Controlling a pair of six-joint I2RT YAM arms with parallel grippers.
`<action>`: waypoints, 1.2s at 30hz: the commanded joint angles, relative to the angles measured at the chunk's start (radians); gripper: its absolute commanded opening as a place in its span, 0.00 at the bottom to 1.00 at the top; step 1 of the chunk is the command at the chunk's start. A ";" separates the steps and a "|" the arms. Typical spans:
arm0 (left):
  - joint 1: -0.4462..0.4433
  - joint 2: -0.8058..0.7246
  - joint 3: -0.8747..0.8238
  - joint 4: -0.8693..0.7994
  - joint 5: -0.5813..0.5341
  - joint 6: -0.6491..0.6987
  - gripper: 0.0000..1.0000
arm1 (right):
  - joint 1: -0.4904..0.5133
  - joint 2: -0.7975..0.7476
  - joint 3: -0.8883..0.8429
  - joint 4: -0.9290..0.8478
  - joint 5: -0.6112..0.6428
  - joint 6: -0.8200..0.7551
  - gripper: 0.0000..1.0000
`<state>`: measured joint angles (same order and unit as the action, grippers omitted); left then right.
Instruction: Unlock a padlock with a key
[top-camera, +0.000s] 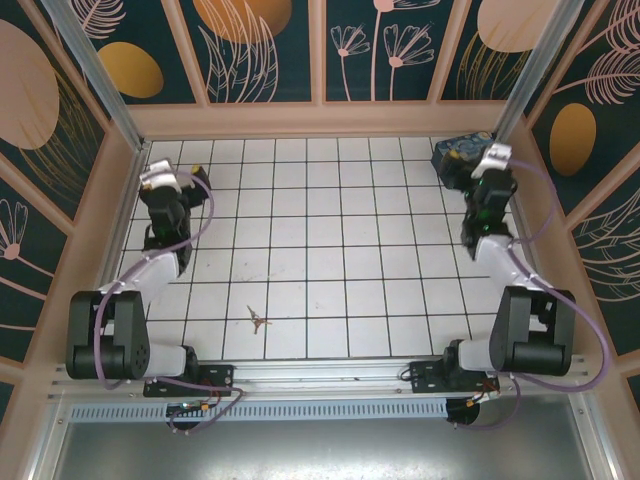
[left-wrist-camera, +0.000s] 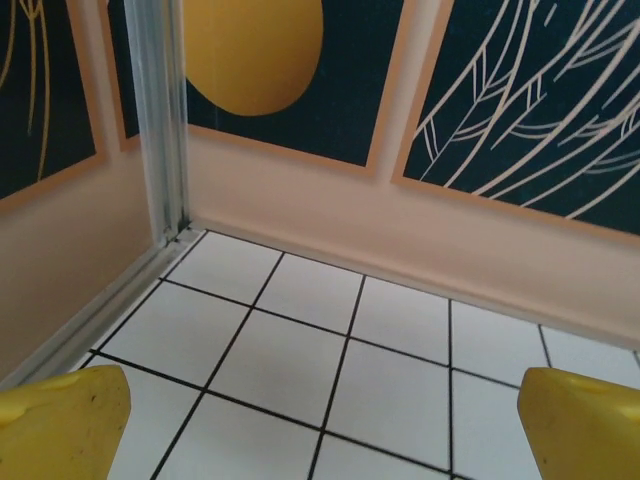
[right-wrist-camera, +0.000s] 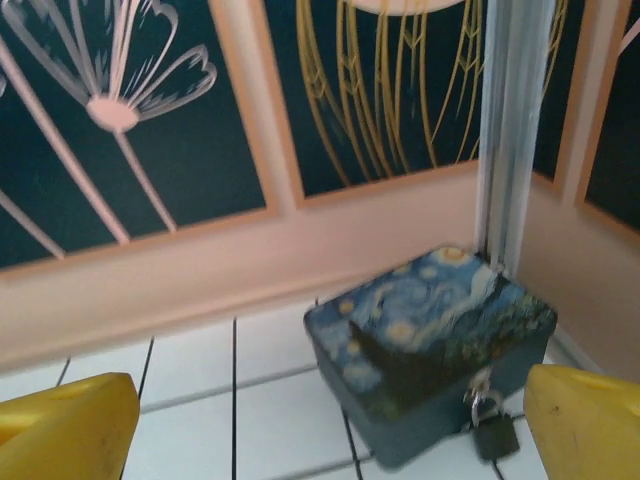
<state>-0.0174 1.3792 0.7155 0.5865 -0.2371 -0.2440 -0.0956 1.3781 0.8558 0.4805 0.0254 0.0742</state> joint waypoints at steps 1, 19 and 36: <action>0.007 0.032 0.110 -0.333 0.016 -0.129 0.99 | -0.073 0.106 0.166 -0.332 -0.086 0.068 0.99; -0.508 0.005 0.147 -0.640 0.097 -0.236 0.99 | -0.258 0.666 0.823 -0.602 -0.035 0.096 0.99; -0.620 0.132 0.251 -0.613 0.154 -0.194 0.99 | -0.197 1.037 1.300 -0.797 -0.055 0.118 0.99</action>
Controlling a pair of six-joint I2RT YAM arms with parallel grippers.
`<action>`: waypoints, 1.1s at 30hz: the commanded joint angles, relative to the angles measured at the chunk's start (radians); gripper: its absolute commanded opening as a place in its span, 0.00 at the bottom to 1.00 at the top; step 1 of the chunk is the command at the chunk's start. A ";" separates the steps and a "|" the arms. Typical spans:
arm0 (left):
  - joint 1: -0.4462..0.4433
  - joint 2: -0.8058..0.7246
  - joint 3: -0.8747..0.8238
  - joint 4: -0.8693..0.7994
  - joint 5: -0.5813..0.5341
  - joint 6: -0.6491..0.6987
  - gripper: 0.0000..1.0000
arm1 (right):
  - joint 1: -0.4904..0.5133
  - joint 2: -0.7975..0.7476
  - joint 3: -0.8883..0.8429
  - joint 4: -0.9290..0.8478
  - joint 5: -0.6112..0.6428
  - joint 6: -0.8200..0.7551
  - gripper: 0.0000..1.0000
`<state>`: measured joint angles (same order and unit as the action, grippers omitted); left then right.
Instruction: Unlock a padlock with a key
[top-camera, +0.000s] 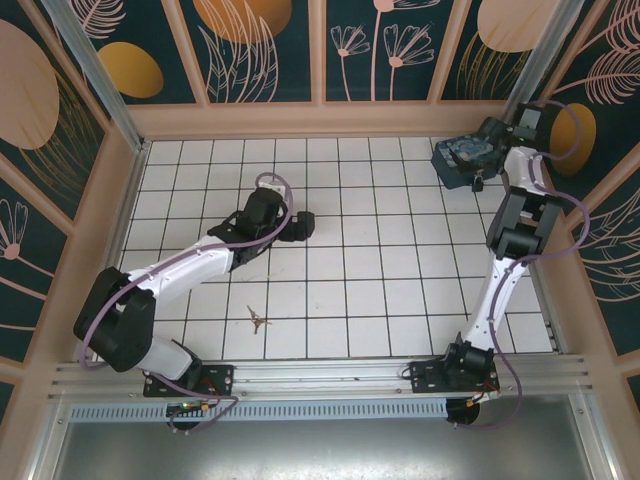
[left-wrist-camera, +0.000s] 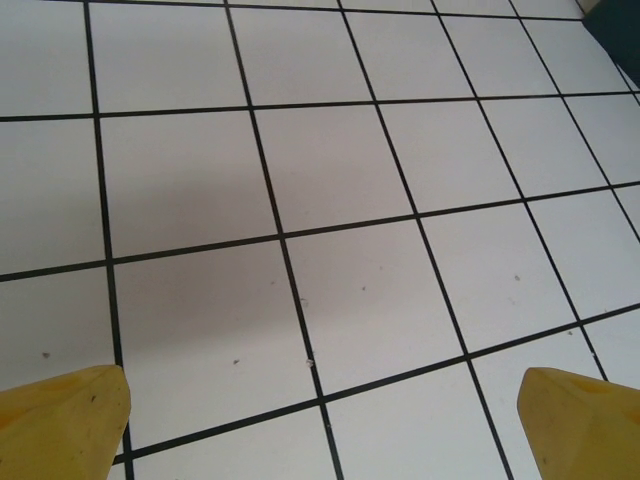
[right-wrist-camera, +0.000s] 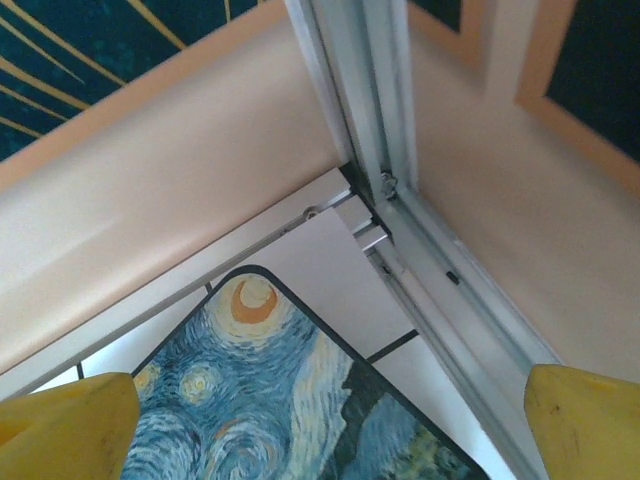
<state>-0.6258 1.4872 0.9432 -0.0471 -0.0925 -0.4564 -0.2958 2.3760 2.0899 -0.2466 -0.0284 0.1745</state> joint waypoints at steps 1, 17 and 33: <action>-0.012 0.033 0.023 0.025 0.013 0.022 0.99 | 0.006 0.047 0.075 -0.074 0.004 0.013 0.99; -0.016 0.051 0.092 0.016 -0.020 0.062 0.99 | 0.032 0.121 0.154 -0.139 -0.166 -0.078 0.98; -0.016 0.038 0.107 0.053 -0.070 0.045 0.99 | 0.118 -0.023 -0.100 -0.155 -0.207 -0.176 0.95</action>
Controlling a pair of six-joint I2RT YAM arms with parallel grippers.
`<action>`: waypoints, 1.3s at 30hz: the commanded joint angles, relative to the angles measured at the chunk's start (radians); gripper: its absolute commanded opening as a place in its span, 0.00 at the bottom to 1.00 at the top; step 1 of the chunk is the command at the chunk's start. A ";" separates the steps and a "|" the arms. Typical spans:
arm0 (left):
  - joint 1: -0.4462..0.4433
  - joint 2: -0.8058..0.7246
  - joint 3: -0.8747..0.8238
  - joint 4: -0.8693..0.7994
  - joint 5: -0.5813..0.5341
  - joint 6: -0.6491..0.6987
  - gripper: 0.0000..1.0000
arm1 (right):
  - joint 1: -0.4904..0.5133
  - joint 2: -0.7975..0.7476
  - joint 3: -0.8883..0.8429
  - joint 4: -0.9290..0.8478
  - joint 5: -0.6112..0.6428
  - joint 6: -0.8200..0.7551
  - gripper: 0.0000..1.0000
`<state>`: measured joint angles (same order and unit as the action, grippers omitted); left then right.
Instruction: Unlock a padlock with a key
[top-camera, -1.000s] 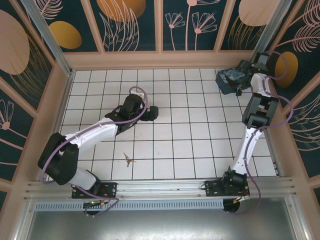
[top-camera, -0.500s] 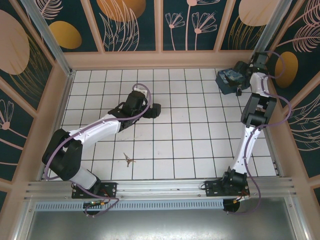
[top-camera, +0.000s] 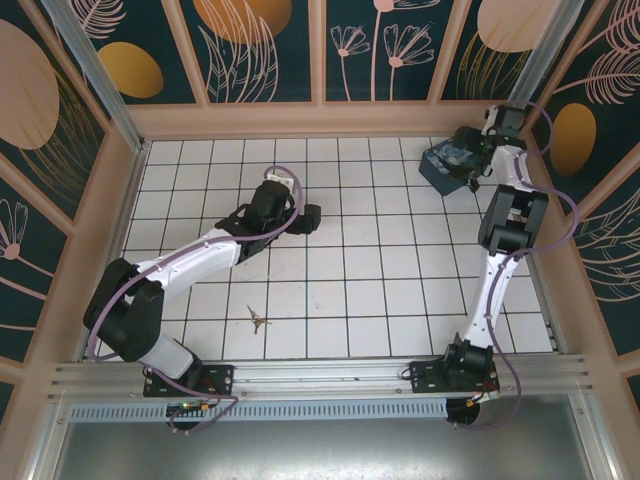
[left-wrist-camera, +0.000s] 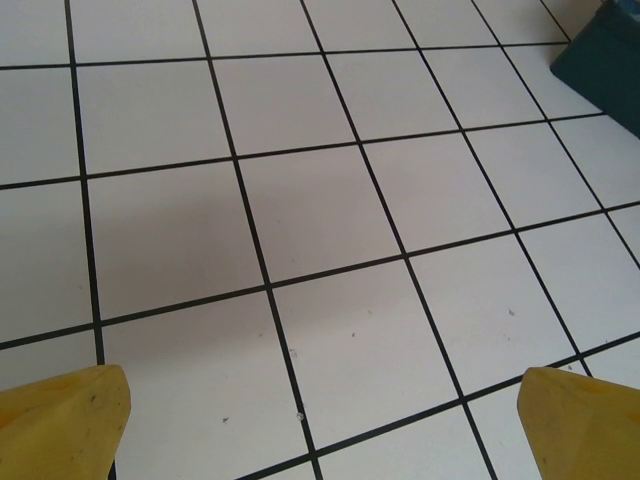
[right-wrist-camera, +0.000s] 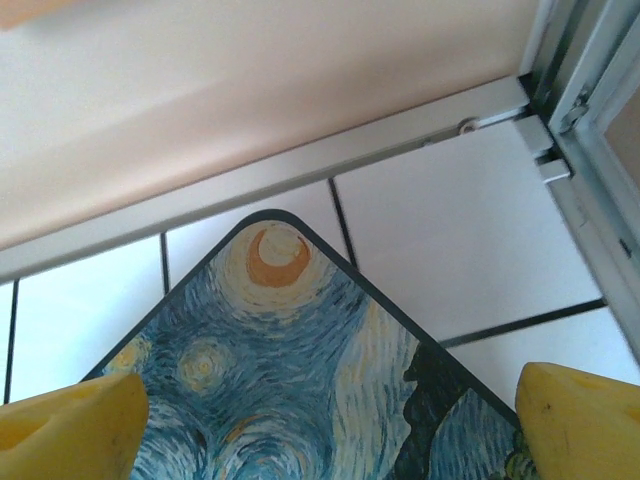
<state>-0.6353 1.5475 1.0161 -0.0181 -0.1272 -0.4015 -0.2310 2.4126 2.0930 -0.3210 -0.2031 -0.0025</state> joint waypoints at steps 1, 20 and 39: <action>-0.006 -0.022 0.039 0.021 -0.040 -0.027 0.99 | 0.066 -0.096 -0.163 -0.053 -0.023 0.012 0.95; -0.172 0.156 0.086 0.116 0.048 -0.393 0.94 | 0.372 -0.715 -0.931 0.136 -0.112 0.250 0.94; -0.087 0.224 0.131 0.043 0.109 -0.514 0.95 | 0.385 -0.679 -0.973 0.148 -0.055 0.208 0.92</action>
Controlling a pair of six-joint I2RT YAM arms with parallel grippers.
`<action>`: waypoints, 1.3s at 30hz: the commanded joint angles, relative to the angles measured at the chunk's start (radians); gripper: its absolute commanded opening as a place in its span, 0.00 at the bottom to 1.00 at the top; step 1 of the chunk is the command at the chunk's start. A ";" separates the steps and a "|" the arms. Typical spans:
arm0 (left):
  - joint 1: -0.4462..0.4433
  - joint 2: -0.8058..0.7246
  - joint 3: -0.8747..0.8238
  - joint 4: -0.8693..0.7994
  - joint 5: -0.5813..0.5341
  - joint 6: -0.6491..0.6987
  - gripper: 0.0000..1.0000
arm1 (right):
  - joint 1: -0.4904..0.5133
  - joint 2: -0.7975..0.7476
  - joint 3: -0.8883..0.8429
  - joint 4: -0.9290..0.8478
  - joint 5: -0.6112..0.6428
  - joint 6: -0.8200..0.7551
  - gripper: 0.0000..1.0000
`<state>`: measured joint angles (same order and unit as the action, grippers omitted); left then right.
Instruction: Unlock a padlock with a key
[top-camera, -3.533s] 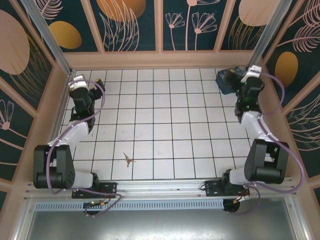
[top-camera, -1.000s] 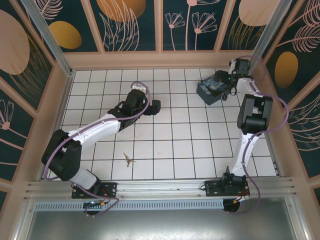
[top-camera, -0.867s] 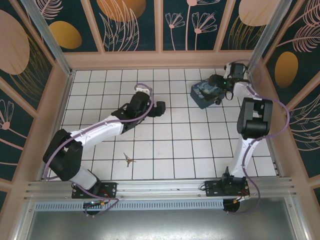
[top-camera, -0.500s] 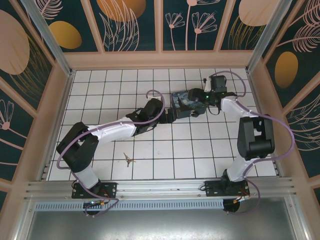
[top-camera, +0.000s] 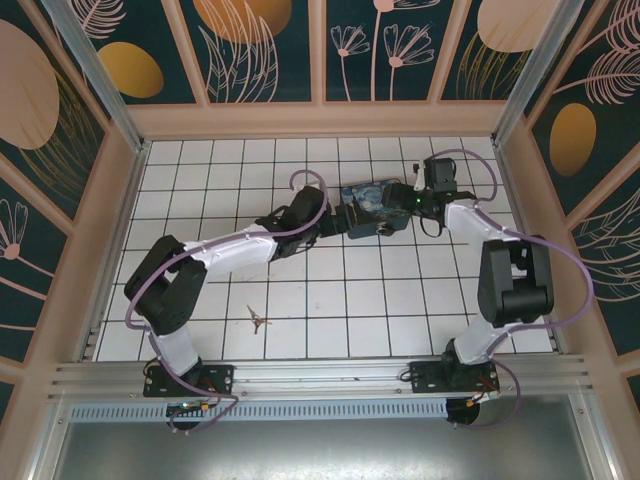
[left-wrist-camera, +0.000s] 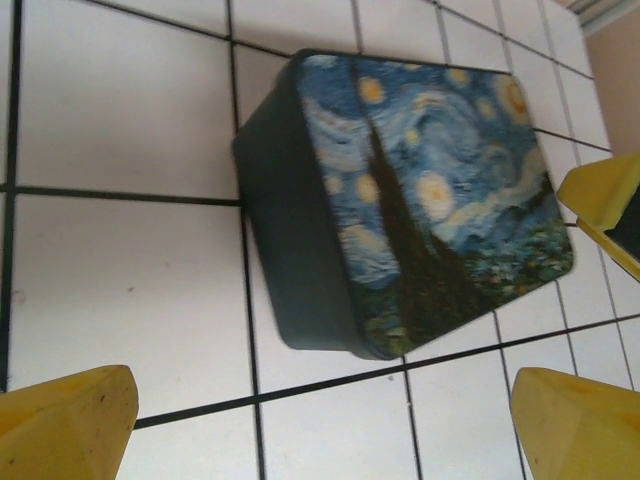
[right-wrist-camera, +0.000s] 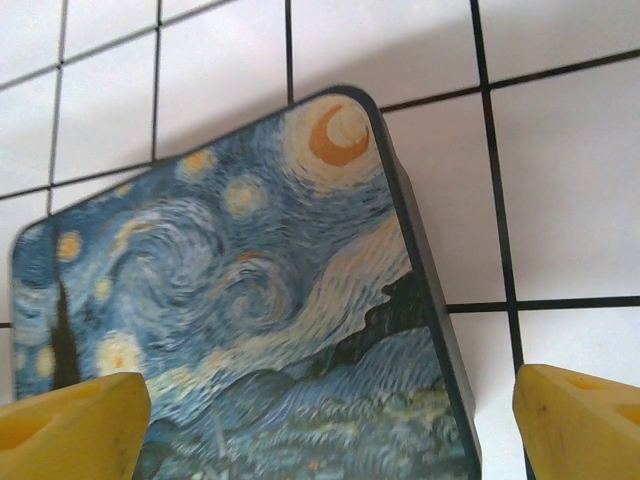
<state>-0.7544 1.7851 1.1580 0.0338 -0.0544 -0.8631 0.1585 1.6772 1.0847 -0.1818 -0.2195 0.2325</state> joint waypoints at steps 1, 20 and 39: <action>0.045 -0.038 -0.035 -0.018 0.034 -0.055 0.95 | -0.004 0.071 0.044 0.011 -0.057 -0.025 0.91; 0.189 -0.379 -0.299 -0.260 -0.054 -0.056 0.97 | 0.326 0.066 -0.037 0.166 -0.033 0.214 0.85; 0.172 -0.519 -0.400 -0.691 -0.170 -0.122 0.81 | 0.358 -0.156 -0.063 0.029 0.044 0.181 0.81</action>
<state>-0.5697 1.3121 0.7864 -0.5079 -0.1886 -0.9390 0.5159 1.5589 1.0622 -0.1181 -0.1791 0.4248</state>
